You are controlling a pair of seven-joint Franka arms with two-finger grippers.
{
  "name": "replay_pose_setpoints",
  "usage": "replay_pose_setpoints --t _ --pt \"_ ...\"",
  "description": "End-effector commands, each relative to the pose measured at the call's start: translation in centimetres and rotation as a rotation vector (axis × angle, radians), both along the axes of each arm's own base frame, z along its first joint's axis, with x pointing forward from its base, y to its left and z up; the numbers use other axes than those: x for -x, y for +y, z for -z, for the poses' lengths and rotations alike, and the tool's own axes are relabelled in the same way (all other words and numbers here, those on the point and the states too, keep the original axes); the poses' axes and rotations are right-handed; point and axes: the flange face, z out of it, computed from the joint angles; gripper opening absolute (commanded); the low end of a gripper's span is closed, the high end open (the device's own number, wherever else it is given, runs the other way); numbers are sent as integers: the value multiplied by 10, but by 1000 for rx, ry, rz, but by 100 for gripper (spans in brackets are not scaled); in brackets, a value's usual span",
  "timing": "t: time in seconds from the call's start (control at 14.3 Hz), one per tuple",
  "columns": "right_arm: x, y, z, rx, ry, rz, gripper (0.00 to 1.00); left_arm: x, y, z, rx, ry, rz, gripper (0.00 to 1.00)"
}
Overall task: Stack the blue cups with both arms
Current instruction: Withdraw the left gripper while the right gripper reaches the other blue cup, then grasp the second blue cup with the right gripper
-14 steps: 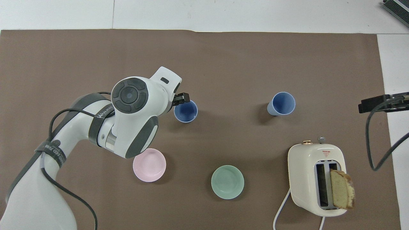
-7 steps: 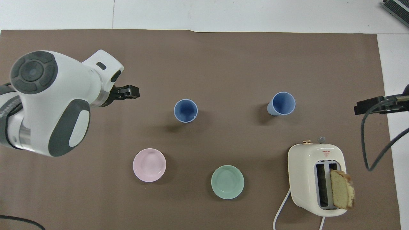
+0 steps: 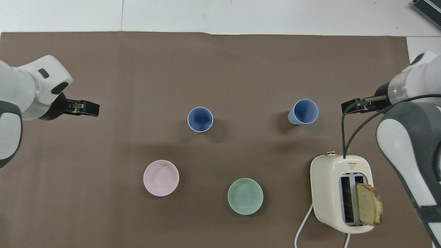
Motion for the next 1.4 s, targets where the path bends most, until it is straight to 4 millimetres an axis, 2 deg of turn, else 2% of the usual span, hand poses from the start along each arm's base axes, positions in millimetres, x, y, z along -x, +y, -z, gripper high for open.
replay_pose_setpoints --t 0.0,0.14,0.21,0.35,0.49,0.63,0.7,1.05,1.12,1.19,1.33 --pt "-21 11 42 -17 -22 -25 100 17 12 -24 14 4 21 100" --pt "-31 25 66 -23 -27 -46 100 22 11 -52 12 -3 21 100" --pt "-33 26 79 -24 -12 -45 100 24 11 -73 13 -6 21 100" --pt "-37 36 93 -27 -17 -63 100 30 12 -106 14 1 20 100" --pt "-34 45 106 -27 3 -74 100 36 15 -125 12 10 16 100" --pt "-28 44 122 -25 36 -76 100 43 17 -140 12 29 14 100" --pt "-27 45 123 -25 40 -78 100 46 15 -145 12 37 16 100" --pt "-25 39 133 -22 52 -87 100 55 14 -152 10 27 10 100" --pt "-28 36 133 -22 32 -100 94 55 13 -152 11 26 13 100" --pt "-28 37 133 -24 28 -113 65 55 11 -153 10 23 16 100" --pt "-28 38 133 -24 28 -113 24 55 11 -154 10 24 21 100"
